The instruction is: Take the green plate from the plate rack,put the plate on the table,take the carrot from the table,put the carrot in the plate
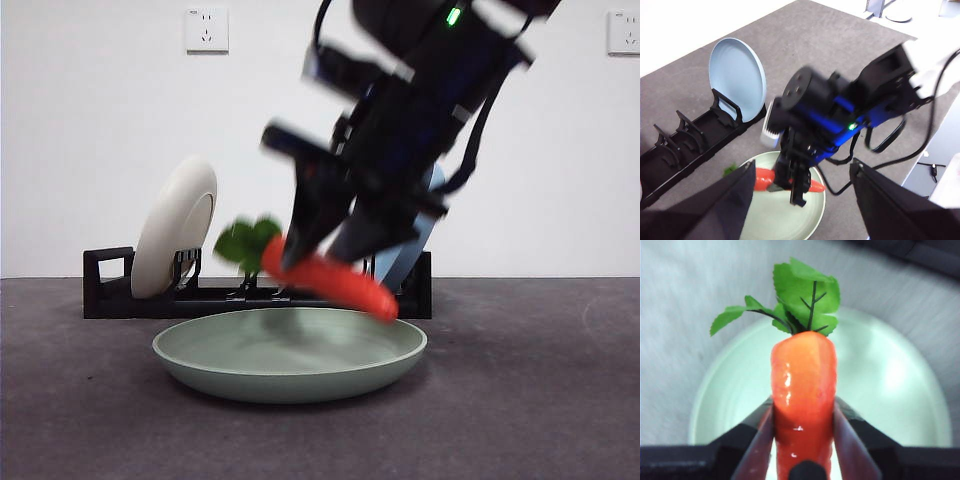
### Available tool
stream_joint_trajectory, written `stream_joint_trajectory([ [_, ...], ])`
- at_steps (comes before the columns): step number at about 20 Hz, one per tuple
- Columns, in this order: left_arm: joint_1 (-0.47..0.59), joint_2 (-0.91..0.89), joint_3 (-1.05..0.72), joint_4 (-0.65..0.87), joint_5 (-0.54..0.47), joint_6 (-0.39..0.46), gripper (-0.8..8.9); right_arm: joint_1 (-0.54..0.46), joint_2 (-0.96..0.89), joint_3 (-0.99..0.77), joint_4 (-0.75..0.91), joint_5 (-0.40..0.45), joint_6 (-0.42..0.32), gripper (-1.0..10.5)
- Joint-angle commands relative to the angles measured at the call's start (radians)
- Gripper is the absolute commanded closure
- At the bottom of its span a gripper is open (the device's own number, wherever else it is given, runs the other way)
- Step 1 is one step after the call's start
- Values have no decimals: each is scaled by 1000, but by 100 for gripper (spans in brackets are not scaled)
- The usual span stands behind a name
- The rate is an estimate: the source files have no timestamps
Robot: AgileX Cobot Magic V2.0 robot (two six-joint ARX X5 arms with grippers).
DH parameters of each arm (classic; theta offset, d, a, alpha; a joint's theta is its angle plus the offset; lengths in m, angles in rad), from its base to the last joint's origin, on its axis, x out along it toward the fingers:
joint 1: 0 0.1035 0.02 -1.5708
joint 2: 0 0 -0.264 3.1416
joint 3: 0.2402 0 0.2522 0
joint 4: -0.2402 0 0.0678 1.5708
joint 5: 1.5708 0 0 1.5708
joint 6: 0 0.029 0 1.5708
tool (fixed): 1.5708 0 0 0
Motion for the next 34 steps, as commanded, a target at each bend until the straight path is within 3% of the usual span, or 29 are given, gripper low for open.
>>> stream_joint_trajectory([
  [1, -2, -2, -5, -6, -3, 1, 491, 11, 68, -1, 21, 5, 13, 959],
  [7, -2, -2, -5, -31, -3, 1, 491, 12, 139, -1, 32, 4, 13, 955],
  [9, -2, -2, -5, -31, -5, 1, 491, 14, 135, -1, 31, 3, 14, 846],
  [12, -2, -2, -5, -31, -41, 1, 491, 14, 112, -1, 27, 2, 14, 581],
  [14, -2, -2, -5, -32, -54, 1, 491, 14, 77, -1, 19, 2, 14, 483],
  [21, -2, -2, -5, -34, -53, 1, 491, 14, -202, -1, -176, 5, 10, 469],
  [29, -2, -2, -5, -175, -45, -4, 500, 14, -681, -1, -737, -4, 10, 475],
  [34, -2, -2, -5, -260, 44, -7, 510, 14, -879, -1, -935, -134, 15, 501],
])
